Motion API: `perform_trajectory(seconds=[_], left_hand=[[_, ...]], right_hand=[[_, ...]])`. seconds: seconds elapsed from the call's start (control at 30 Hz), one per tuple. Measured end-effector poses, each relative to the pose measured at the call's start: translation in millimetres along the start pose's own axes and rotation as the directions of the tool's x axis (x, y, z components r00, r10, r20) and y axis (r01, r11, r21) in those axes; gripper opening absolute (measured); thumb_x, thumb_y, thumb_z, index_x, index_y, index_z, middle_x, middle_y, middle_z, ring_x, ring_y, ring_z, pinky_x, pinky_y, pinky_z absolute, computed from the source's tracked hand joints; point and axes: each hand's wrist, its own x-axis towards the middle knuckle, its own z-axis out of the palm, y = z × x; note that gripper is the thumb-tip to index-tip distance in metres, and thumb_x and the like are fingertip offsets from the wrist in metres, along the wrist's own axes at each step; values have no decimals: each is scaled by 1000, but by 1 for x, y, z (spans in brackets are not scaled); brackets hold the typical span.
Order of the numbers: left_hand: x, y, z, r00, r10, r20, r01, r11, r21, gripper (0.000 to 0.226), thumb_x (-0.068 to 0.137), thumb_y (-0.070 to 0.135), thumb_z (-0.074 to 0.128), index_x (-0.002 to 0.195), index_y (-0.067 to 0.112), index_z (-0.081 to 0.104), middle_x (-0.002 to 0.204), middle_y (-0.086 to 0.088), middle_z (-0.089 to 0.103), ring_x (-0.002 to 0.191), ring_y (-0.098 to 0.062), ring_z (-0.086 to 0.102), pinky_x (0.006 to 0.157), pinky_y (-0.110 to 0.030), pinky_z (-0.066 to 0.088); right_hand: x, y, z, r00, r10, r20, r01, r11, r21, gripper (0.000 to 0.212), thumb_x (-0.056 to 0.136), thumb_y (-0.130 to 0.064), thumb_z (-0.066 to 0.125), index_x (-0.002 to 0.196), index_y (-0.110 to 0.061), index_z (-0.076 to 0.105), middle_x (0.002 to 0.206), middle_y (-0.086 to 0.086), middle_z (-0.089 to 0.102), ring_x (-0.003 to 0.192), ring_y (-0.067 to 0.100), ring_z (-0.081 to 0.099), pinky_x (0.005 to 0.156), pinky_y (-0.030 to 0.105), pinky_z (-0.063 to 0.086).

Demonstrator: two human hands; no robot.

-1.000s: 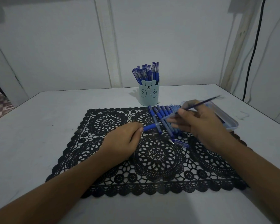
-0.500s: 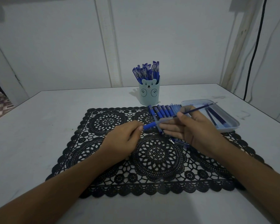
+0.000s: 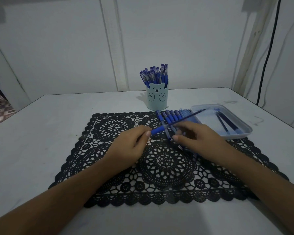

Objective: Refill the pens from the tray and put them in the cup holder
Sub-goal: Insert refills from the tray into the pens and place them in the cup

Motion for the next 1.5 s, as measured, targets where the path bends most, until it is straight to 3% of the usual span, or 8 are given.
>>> perform_trajectory(seconds=[0.13, 0.53, 0.73, 0.9, 1.03, 1.23, 1.37, 1.5], left_hand=[[1, -1, 0, 1000, -20, -12, 20, 1000, -13, 24, 91, 32, 35, 93, 22, 56, 63, 5, 53, 60, -9, 47, 52, -22, 35], [0, -1, 1, 1000, -12, 1, 12, 1000, 3, 26, 91, 31, 36, 95, 18, 58, 62, 3, 53, 59, -14, 47, 51, -24, 34], [0, -1, 0, 1000, -20, 2, 20, 1000, 7, 28, 90, 31, 37, 96, 16, 59, 63, 4, 53, 60, -16, 48, 51, -25, 34], [0, 0, 0, 1000, -29, 0, 29, 999, -14, 29, 90, 32, 36, 96, 16, 59, 63, 0, 55, 62, -20, 48, 50, -28, 35], [1, 0, 0, 1000, -24, 6, 24, 1000, -15, 27, 90, 32, 36, 95, 17, 59, 63, 0, 54, 60, -19, 47, 50, -27, 34], [0, 0, 1, 999, -6, 42, 5, 1000, 30, 25, 91, 33, 36, 94, 21, 58, 61, 8, 49, 57, -11, 46, 50, -21, 33], [0, 1, 0, 999, -4, 54, 2, 999, 41, 26, 91, 33, 35, 94, 21, 58, 61, 9, 49, 58, -9, 46, 51, -19, 33], [0, 1, -1, 998, -8, 60, 6, 999, 33, 27, 91, 33, 35, 93, 20, 58, 58, 11, 46, 56, -6, 45, 49, -16, 31]], right_hand=[[-1, 6, 3, 989, -98, 111, 135, 906, -402, 35, 88, -41, 52, 119, -27, 59, 95, -11, 44, 90, 3, 41, 85, 25, 39], [-1, 8, 5, 976, -166, 138, 211, 864, -457, 19, 91, -30, 52, 105, -26, 64, 105, -8, 58, 101, 8, 50, 92, 33, 42], [1, 2, 1, 968, -83, -238, 75, 996, -42, 9, 92, -19, 51, 93, -25, 56, 84, -10, 59, 75, 0, 55, 66, 7, 41], [2, 1, 1, 927, 80, -366, 48, 943, 328, 53, 94, -16, 48, 139, -29, 24, 81, -4, 54, 66, -1, 60, 62, 13, 49], [-1, 1, 2, 937, 16, -350, 81, 962, 262, 57, 93, -16, 49, 141, -30, 21, 83, -4, 55, 68, 4, 60, 65, 16, 50], [-4, -3, 10, 993, -118, -13, 118, 992, 38, 60, 90, -18, 54, 135, -42, 23, 85, -11, 60, 74, 3, 57, 71, 11, 46], [-3, -3, 5, 979, -102, -174, 124, 985, 120, 24, 89, -14, 56, 105, -33, 55, 80, -10, 61, 72, -4, 56, 67, 7, 45], [-1, -1, 0, 965, -6, -264, 79, 960, 268, 17, 89, -14, 55, 84, -28, 62, 73, -8, 65, 64, -2, 61, 65, 11, 50]])
